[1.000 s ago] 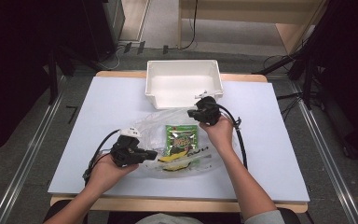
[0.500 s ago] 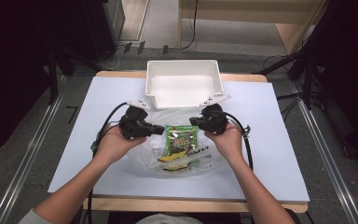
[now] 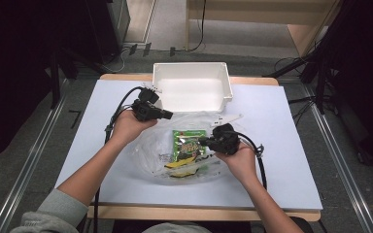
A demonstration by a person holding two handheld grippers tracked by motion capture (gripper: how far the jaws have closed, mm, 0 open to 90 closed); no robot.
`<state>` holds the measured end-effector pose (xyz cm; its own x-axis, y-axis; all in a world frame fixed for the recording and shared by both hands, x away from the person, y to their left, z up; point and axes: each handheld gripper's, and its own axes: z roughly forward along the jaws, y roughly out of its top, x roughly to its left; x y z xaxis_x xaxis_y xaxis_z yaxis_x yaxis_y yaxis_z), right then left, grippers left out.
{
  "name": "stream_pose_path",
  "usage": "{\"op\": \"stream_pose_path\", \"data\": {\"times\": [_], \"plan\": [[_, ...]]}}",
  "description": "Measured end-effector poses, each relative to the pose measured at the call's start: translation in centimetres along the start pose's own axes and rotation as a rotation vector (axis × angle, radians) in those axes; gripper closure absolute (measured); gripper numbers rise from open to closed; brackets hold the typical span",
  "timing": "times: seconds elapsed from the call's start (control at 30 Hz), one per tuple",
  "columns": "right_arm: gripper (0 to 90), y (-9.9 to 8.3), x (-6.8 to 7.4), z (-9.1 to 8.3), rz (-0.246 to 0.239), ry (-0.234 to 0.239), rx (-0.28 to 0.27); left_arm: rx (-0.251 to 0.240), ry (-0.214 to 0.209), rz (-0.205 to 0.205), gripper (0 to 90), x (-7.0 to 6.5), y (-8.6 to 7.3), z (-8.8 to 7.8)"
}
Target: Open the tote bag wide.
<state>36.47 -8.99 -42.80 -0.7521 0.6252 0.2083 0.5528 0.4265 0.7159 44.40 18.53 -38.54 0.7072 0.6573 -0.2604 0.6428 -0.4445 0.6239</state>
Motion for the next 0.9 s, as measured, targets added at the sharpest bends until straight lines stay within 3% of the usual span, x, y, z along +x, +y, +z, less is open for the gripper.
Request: {"op": "stream_pose_path", "data": {"times": [0.37,0.47,0.63,0.9], "plan": [[90.0,-1.9,1.1,0.8,-0.024,0.038,0.046,0.037,-0.010,-0.028,90.0,0.7,-3.0,3.1],[90.0,-2.4,1.2,0.9,-0.020,0.046,0.053,0.041,-0.012,-0.031,90.0,0.8,-3.2,3.4],[90.0,-3.2,1.9,0.8,-0.027,0.067,0.067,0.008,-0.016,-0.049,90.0,0.7,-3.8,3.5],[90.0,-4.4,2.9,0.3,-0.038,0.082,0.077,0.015,-0.005,-0.052,90.0,0.7,-4.1,3.4]]}}
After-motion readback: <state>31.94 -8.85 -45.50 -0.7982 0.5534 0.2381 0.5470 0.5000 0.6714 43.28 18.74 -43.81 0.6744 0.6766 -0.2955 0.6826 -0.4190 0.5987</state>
